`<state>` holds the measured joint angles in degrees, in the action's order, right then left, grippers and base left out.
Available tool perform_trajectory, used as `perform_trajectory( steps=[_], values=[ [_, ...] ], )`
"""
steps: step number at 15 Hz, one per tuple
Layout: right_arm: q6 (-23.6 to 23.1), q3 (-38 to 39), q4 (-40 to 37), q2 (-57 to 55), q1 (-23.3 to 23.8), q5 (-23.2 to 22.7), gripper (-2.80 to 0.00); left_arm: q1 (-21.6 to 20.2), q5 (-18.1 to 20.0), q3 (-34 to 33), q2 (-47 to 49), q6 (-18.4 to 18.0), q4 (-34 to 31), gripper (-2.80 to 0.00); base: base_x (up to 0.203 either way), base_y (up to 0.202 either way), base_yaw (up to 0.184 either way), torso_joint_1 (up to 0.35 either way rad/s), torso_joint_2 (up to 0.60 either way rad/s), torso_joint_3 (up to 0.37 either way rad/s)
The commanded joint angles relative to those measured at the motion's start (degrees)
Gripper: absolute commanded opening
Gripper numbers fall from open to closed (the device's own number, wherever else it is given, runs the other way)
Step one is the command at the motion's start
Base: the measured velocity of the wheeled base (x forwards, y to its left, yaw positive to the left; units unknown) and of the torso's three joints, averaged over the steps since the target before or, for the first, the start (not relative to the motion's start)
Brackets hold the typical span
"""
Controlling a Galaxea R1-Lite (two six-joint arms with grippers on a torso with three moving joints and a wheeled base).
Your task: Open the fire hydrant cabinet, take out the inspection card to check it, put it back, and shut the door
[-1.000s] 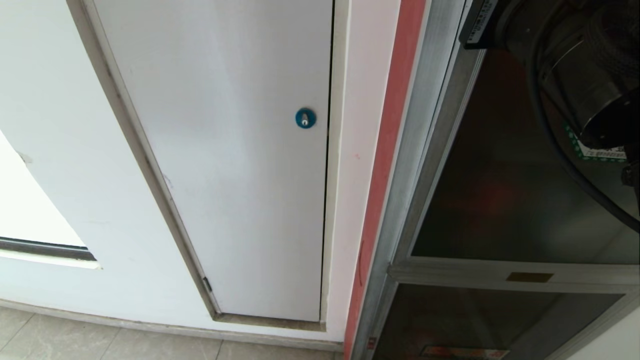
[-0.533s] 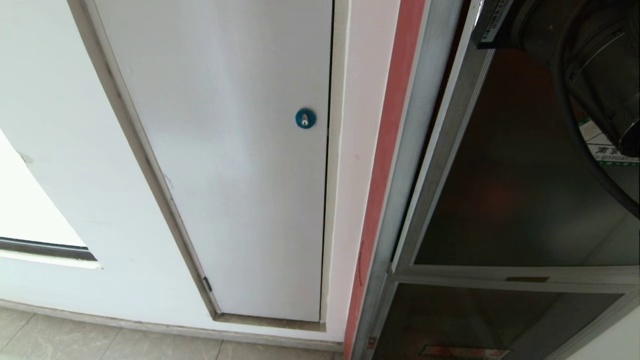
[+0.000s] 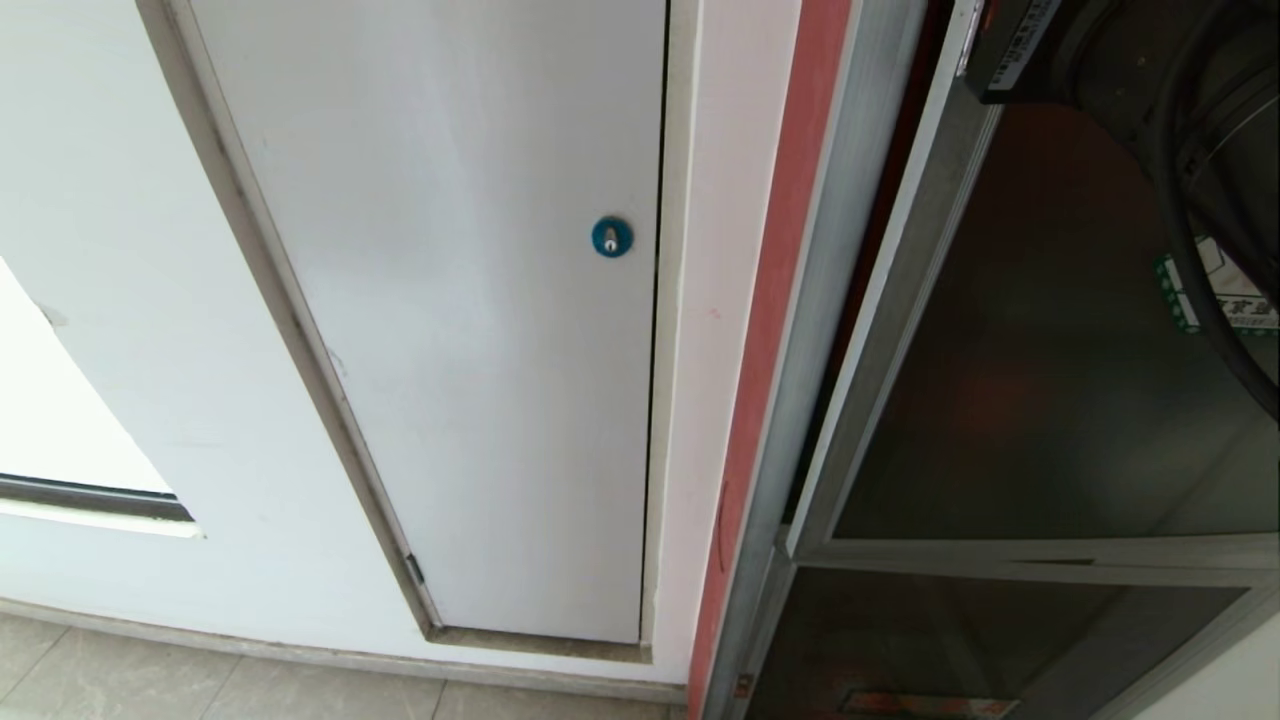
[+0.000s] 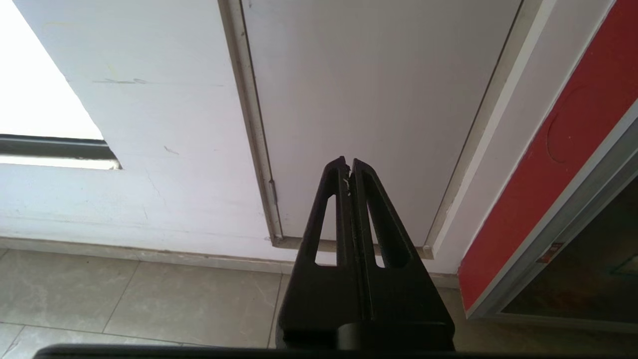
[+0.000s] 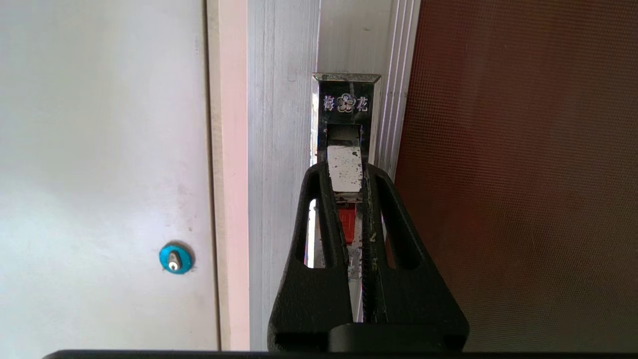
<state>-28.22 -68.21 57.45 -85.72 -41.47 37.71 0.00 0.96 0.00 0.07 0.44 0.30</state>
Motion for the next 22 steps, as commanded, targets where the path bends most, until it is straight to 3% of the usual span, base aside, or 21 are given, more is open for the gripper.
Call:
perform_trajectory(
  steps=[1,9,10,11,22],
  values=[
    [-0.2,1.2,0.3,1.0,-0.1,0.3,-2.80,0.0,0.0,0.0,0.0,0.0,0.0,-2.80,0.000,0.000,0.000,0.000,0.00,0.000],
    [-0.1,4.7,0.3,2.0,-0.5,0.4,-2.80,0.0,0.0,0.0,0.0,0.0,0.0,-2.80,0.000,0.000,0.000,0.000,0.00,0.000],
    [-0.2,4.8,0.2,2.1,-0.5,0.4,-0.59,0.0,0.0,0.0,0.0,0.0,0.0,-2.80,0.000,0.000,0.000,0.000,0.00,0.000],
    [-0.2,4.9,0.0,2.2,-0.7,0.4,0.00,0.0,0.0,0.0,0.0,0.0,0.0,-2.80,0.000,0.000,0.000,0.000,0.00,0.000],
    [0.0,12.7,-1.5,7.7,-4.5,0.6,0.00,0.0,0.0,0.0,0.0,0.0,0.0,-2.80,0.000,0.000,0.000,0.000,0.00,0.000]
  ],
)
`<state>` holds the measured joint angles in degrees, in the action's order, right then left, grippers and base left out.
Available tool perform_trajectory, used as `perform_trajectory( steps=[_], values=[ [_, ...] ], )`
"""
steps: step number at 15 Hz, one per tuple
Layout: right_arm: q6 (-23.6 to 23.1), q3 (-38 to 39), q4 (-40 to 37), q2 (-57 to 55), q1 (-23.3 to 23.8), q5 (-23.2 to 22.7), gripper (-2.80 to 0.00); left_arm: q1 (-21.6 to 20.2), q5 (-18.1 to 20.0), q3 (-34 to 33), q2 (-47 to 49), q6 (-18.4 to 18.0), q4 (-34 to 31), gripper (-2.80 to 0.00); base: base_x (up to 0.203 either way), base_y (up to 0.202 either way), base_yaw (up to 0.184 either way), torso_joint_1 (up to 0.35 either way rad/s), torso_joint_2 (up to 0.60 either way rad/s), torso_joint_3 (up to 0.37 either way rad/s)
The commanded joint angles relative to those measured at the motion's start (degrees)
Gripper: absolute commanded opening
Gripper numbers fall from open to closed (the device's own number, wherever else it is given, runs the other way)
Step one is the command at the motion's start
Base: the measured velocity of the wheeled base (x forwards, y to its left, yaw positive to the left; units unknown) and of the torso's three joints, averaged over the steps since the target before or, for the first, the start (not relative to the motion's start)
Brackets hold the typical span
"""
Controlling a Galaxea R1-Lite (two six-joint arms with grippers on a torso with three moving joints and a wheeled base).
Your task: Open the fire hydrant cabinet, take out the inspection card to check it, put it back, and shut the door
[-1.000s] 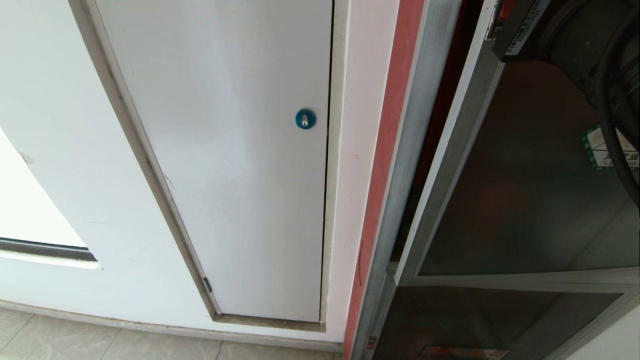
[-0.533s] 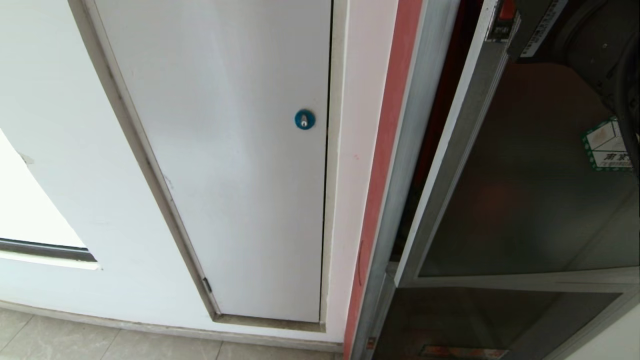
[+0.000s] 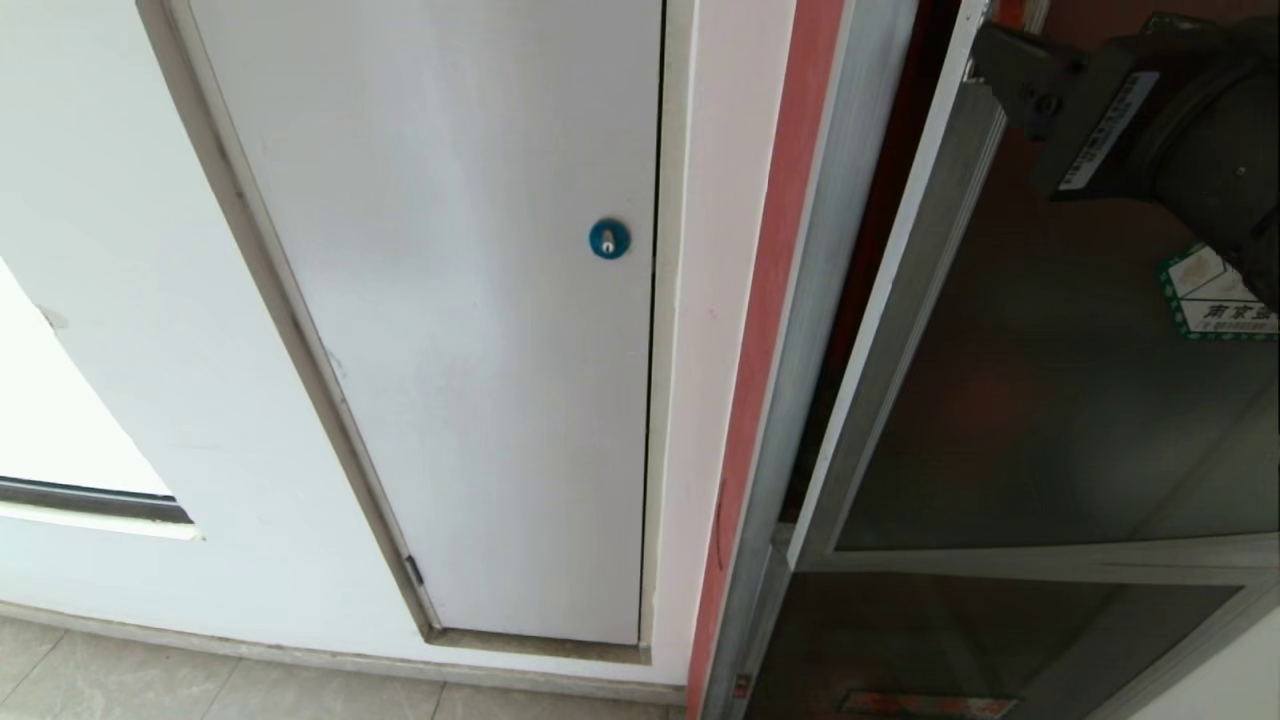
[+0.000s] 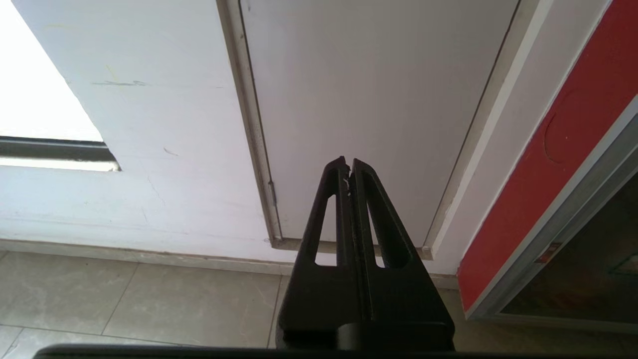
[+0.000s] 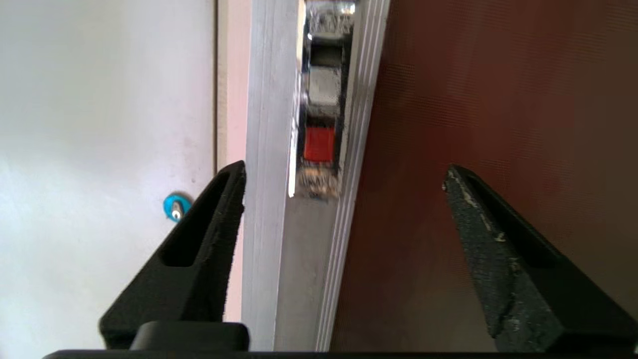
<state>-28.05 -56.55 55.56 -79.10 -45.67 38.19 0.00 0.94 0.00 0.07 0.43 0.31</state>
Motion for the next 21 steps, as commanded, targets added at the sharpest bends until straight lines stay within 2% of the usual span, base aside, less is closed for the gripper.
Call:
perform_trajectory(
  steps=[1,4,5,11,13,17,21],
  values=[
    [-0.1,2.2,0.3,1.8,-0.4,0.1,0.00,0.0,0.0,0.0,0.0,0.0,0.0,-2.80,0.000,0.000,0.000,0.000,0.00,0.000],
    [-0.1,5.9,0.3,4.8,-0.4,0.8,0.00,0.0,0.0,0.0,0.0,0.0,0.0,-2.80,0.000,0.000,0.000,0.000,0.00,0.000],
    [0.0,7.2,0.3,6.0,-0.4,0.9,-2.80,0.0,0.0,-0.1,0.0,0.0,0.0,-2.80,0.000,0.000,0.000,0.000,0.00,0.000],
    [0.0,13.1,0.0,12.9,-0.2,1.9,-2.80,0.0,0.0,0.0,0.0,0.0,0.0,-2.80,0.000,0.000,0.000,0.000,0.00,0.000],
    [-0.1,14.1,-2.1,16.8,2.1,2.4,-2.80,0.0,0.0,0.0,0.0,0.0,0.0,-2.80,0.000,0.000,0.000,0.000,0.00,0.000],
    [-0.1,14.5,-8.4,26.5,12.9,2.3,-2.80,0.0,0.0,0.0,0.0,0.0,0.0,-2.80,0.000,0.000,0.000,0.000,0.00,0.000],
    [0.7,15.4,-18.1,39.2,28.8,2.4,-2.80,0.0,0.0,0.0,0.0,0.0,0.0,-2.80,0.000,0.000,0.000,0.000,0.00,0.000]
  ],
)
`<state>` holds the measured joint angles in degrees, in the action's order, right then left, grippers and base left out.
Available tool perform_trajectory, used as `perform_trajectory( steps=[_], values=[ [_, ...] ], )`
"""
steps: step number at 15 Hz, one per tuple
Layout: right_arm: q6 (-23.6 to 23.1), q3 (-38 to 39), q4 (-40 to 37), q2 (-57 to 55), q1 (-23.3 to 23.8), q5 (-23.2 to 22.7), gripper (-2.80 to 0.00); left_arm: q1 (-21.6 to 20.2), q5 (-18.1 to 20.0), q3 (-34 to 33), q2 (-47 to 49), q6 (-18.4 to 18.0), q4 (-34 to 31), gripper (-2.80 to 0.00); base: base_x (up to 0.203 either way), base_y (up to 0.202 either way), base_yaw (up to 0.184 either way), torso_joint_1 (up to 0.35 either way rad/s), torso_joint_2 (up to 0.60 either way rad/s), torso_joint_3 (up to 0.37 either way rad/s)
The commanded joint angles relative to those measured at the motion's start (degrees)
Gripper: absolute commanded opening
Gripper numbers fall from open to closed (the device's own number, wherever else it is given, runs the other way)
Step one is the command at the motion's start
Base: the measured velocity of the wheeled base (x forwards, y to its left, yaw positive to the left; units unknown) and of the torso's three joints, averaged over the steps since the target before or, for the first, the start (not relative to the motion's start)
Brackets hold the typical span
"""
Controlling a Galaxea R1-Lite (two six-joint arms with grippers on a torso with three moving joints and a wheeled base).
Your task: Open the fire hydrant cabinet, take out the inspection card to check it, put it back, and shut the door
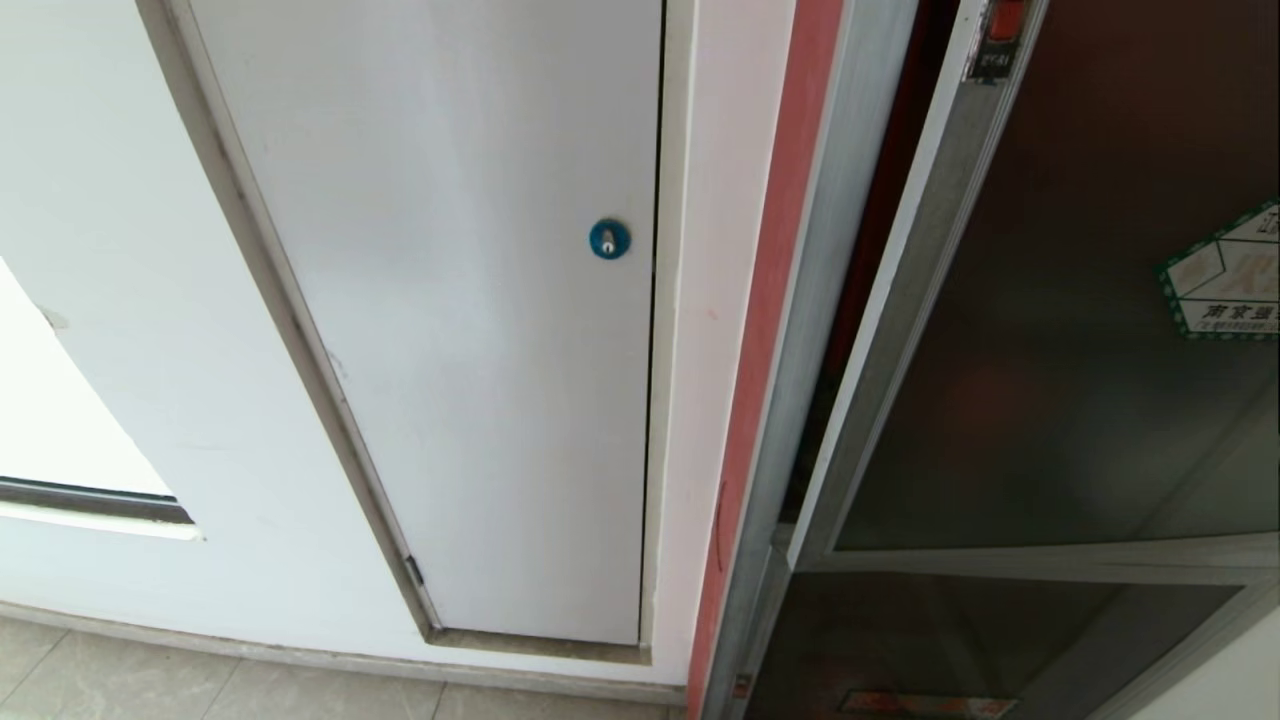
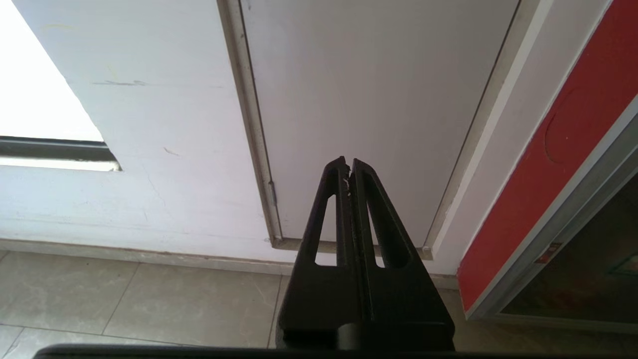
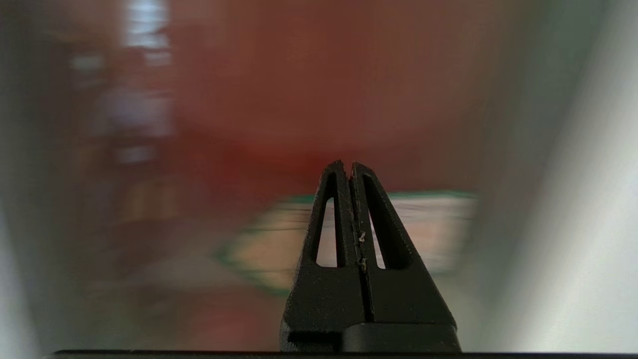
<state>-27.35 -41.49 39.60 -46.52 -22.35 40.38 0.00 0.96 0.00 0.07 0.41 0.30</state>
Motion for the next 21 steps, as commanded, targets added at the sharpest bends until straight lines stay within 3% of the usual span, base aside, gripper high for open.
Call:
perform_trajectory(
  steps=[1,3,7,10,12,14,16,18,21],
  values=[
    [0.5,0.7,-5.7,9.6,10.3,0.2,-2.80,0.0,0.0,0.0,0.0,0.0,0.0,-2.80,0.000,0.000,0.000,0.000,0.00,0.000],
    [1.0,1.2,-14.4,16.4,16.2,0.0,-2.80,0.0,0.0,0.0,0.0,0.0,0.0,-2.80,0.000,0.000,0.000,0.000,0.00,0.000],
    [2.0,2.5,-30.1,27.6,21.0,-0.2,-2.80,0.0,0.0,0.0,0.0,0.0,0.0,-2.80,0.000,0.000,0.000,0.000,0.00,0.000],
    [2.4,8.5,-35.6,36.3,21.9,-3.7,-2.80,0.0,0.0,0.0,0.0,0.0,0.0,-2.80,0.000,0.000,0.000,0.000,0.00,0.000],
    [4.6,15.6,-36.9,41.7,22.0,-13.1,-2.80,0.0,0.0,0.0,0.0,0.0,0.0,-2.80,0.000,0.000,0.000,0.000,0.00,0.000],
    [13.8,22.7,-37.5,44.9,22.0,-24.6,-2.80,0.0,0.0,0.0,0.0,0.0,0.0,-2.80,0.000,0.000,0.000,0.000,0.00,0.000],
    [23.1,29.1,-37.6,45.9,22.1,-32.7,-2.80,0.0,0.0,0.0,0.0,0.0,0.0,-2.80,0.000,0.000,0.000,0.000,0.00,0.000],
    [26.3,34.7,-36.6,46.2,22.1,-36.1,-2.80,0.0,0.0,0.0,0.0,0.0,0.0,-2.80,0.000,0.000,0.000,0.000,0.00,0.000],
    [26.8,41.6,-33.3,46.3,22.1,-37.3,-2.80,0.0,0.0,0.0,0.0,0.0,0.0,-2.80,0.000,0.000,0.000,0.000,0.00,0.000]
  ],
)
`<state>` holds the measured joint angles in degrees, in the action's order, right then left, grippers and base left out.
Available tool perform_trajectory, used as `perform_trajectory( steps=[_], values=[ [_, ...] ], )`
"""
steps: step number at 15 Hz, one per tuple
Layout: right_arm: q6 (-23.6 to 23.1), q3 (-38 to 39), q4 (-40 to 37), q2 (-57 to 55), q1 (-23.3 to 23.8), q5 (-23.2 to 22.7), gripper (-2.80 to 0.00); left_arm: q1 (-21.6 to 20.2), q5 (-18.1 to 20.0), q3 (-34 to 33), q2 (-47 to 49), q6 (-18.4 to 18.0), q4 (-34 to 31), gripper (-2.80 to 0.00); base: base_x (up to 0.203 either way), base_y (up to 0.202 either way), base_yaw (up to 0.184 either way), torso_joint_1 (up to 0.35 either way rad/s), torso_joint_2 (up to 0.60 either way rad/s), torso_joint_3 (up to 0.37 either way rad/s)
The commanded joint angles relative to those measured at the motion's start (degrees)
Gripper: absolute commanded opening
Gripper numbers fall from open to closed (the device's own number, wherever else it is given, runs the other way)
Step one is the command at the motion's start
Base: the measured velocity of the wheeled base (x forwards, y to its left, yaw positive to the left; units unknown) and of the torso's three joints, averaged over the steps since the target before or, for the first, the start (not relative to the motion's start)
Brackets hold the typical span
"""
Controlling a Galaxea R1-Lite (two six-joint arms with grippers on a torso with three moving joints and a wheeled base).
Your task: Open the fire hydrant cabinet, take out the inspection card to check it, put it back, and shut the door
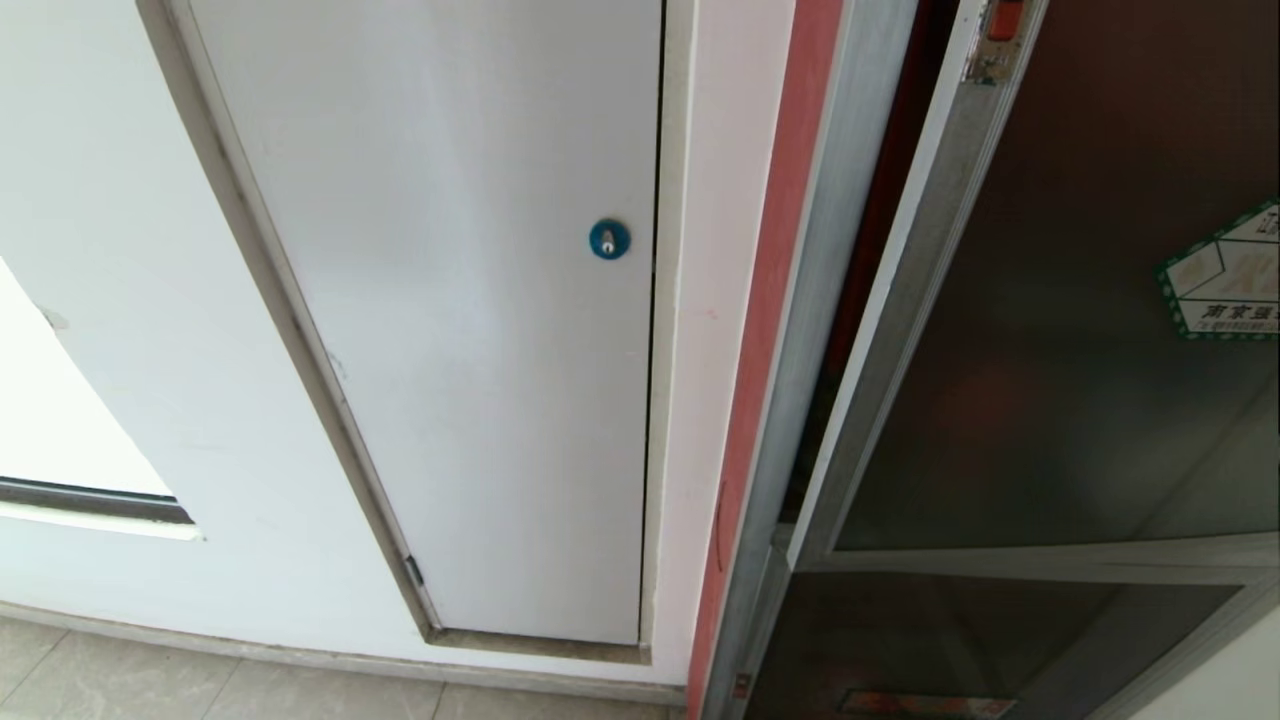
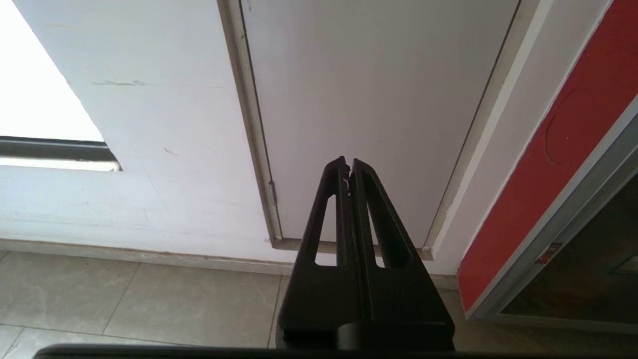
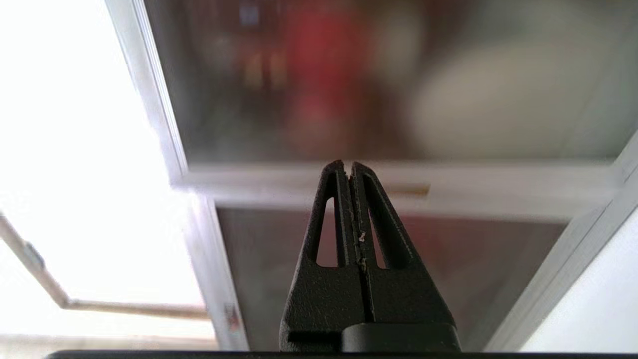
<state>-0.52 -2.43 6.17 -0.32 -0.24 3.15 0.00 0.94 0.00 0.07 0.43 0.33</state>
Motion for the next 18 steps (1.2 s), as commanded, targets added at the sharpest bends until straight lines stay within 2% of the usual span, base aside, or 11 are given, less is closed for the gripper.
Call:
perform_trajectory(
  steps=[1,4,14,18],
  values=[
    [0.0,2.5,-1.9,0.1,-0.1,-0.2,-2.80,0.0,0.0,0.0,0.0,0.0,0.0,-2.80,0.000,0.000,0.000,0.000,0.00,0.000],
    [-0.4,2.4,-6.4,0.1,0.0,-1.3,-2.80,0.0,0.0,0.0,0.0,0.0,-0.1,-2.80,0.000,0.000,0.000,0.000,0.00,0.000],
    [0.4,2.4,-6.3,0.1,0.0,-1.4,-2.80,0.0,0.1,0.0,0.0,-0.1,-0.1,-2.80,0.000,0.000,0.000,0.000,0.00,0.000],
    [0.5,2.4,-6.3,0.1,0.0,-1.4,-2.80,0.0,-1.0,0.0,0.0,-0.3,0.4,-2.80,0.000,0.000,0.000,0.000,0.00,0.000]
  ],
)
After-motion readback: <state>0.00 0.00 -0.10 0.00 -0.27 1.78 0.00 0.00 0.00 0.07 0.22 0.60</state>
